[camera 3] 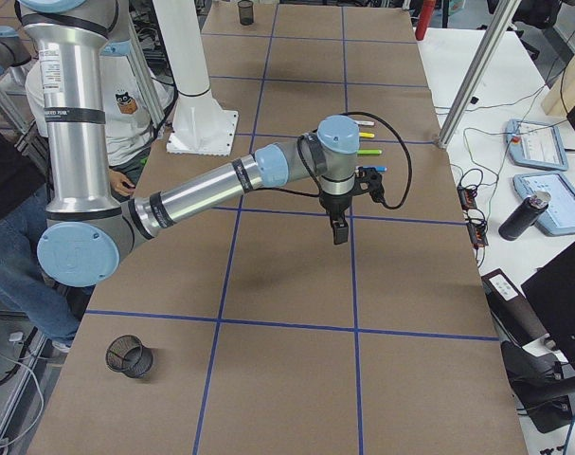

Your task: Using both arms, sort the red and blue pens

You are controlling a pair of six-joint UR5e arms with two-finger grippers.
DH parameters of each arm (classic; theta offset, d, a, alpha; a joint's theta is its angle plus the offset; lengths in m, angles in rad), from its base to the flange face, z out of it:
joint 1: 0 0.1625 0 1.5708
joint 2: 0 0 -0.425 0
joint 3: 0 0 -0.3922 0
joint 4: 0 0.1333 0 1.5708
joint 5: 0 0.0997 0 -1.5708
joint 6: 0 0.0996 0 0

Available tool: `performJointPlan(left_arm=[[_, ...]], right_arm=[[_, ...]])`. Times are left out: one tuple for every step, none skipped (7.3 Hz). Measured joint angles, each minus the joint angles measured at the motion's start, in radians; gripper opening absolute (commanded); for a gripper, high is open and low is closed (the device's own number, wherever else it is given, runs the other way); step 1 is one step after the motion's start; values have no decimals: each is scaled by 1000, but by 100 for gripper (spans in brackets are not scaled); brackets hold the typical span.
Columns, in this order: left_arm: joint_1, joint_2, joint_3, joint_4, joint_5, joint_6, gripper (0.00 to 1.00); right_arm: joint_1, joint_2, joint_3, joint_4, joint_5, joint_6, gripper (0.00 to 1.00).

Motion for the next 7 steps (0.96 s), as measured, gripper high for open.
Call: performJointPlan(left_arm=[[0,0,0,-1,0,0,99],[0,0,1,-2,0,0,99],[0,0,1,-2,0,0,99],[0,0,1,-3,0,0,99],[0,0,1,-4,0,0,99],[1,-2,2,-4,1,1,99],[2,-8,4,-3,2,1,99]], right_arm=[[-18,0,0,0,14,5,100],[-39,3,0,0,19,26,100],[-59,12,0,5,19,68,100],[-75,22,0,22,19,118,100],[-83,26,0,45,19,158,100],[-88,28,-1,57,19,184,100],[-92,29,-2,62,19,195,100]])
